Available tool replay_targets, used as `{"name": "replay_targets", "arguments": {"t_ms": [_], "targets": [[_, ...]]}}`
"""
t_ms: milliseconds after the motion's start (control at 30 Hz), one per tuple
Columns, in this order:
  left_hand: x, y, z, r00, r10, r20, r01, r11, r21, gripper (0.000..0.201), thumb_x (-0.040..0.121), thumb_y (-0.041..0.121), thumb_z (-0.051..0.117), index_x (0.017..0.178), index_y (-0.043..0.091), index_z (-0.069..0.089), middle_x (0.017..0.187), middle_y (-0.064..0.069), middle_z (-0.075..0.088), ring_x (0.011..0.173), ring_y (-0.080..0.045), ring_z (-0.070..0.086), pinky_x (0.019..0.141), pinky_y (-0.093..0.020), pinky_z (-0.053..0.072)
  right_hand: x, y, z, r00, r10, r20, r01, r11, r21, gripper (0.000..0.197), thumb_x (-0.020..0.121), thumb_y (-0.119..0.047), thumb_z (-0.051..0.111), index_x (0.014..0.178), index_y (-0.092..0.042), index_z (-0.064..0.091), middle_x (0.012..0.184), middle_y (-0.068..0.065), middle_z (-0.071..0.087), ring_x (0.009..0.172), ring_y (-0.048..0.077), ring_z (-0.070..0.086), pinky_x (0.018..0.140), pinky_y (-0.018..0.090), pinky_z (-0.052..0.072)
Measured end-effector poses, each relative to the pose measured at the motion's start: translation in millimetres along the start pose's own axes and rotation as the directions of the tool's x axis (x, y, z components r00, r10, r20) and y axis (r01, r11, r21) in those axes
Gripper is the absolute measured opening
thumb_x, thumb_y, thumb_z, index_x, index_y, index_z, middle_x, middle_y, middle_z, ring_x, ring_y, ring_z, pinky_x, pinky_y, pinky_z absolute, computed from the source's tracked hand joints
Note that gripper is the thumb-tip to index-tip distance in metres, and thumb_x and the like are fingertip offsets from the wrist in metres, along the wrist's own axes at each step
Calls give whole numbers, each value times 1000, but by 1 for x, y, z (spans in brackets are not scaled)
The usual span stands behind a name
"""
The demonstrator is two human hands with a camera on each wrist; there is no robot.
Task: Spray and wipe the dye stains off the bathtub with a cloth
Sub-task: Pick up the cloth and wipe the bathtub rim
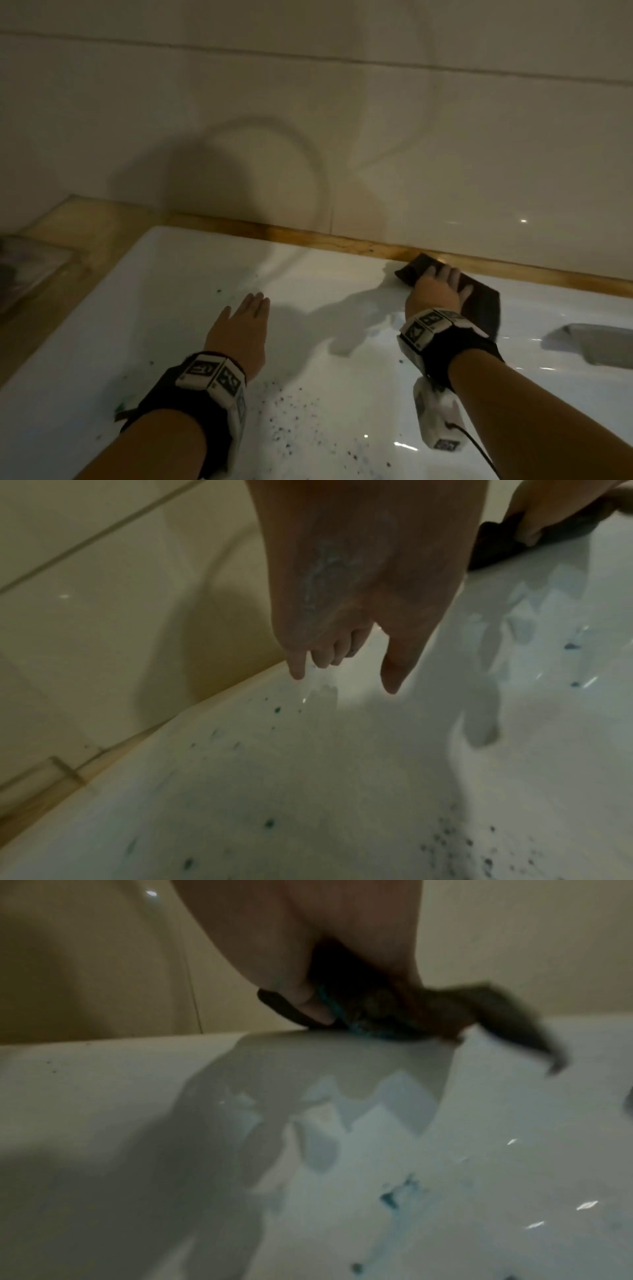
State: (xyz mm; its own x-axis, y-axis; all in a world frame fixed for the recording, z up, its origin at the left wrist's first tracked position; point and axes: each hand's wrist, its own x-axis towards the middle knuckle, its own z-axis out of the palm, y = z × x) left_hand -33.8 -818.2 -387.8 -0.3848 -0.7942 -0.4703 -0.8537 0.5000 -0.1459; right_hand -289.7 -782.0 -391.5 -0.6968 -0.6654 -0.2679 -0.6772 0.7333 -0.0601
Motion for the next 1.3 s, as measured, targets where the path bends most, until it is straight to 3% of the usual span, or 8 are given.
{"name": "replay_targets", "arguments": {"t_ms": [133,300,467,700,867,1033,1133,1300], "targets": [[1,-42,27,980,-197,-13,197,976,90,72,99,22,33,145,2,-19,152,-12,-25,144,-25,-15,117,-43,0,-14,-63,30,995,-66,-79,62,997,-52,54,98,-10,24,148,-4,5,155,18,1,143,34,-5,113,54,-2],[-14,-96,58,836,-548,-32,548,836,15,94,93,45,43,142,-4,-21,149,-26,-24,142,-38,-12,115,-51,0,-37,-137,47,969,-234,-77,227,969,-93,59,97,-11,29,148,-4,0,154,20,-4,142,36,-10,111,55,-6],[-12,-115,65,854,-517,-61,507,853,-127,120,79,57,60,141,-5,-21,151,-29,-12,142,-40,-2,116,-45,5,-64,-197,54,903,-427,-47,420,900,-116,69,93,-12,40,148,-6,-3,154,19,-10,142,36,-14,111,54,-10],[-16,-125,73,865,-487,-125,460,866,-196,115,80,54,60,143,-3,-18,152,-26,-13,143,-37,-5,117,-43,0,-119,-268,91,579,-814,43,815,578,-40,77,89,-5,46,148,-9,-3,155,11,-16,142,27,-18,108,44,-19],[-19,-135,75,882,-444,-159,404,885,-231,114,80,54,61,145,1,-15,153,-23,-12,144,-34,-6,117,-40,0,-127,-262,103,410,-901,141,909,416,13,82,86,0,48,149,-15,-1,156,4,-16,143,19,-16,105,32,-21],[-24,-140,72,892,-427,-148,399,898,-188,100,86,46,57,147,0,-8,154,-22,-5,145,-31,1,119,-38,8,-144,-239,104,301,-868,395,953,290,-87,77,87,-2,50,149,-15,7,157,6,-7,144,21,-8,115,39,-8],[-33,-142,62,923,-381,-59,372,920,-124,93,90,40,54,147,2,-9,156,-17,-6,145,-26,3,117,-33,9,-147,-238,84,295,-788,540,955,259,-145,65,93,-12,46,149,-15,14,157,7,1,144,25,0,116,41,0],[-74,-124,46,951,-297,-88,273,937,-217,59,100,25,33,149,16,2,158,-2,1,143,-14,14,114,-27,14,-148,-198,31,414,-730,543,896,434,-99,60,94,-16,45,148,-21,19,157,-1,7,145,21,1,115,48,-1]]}}
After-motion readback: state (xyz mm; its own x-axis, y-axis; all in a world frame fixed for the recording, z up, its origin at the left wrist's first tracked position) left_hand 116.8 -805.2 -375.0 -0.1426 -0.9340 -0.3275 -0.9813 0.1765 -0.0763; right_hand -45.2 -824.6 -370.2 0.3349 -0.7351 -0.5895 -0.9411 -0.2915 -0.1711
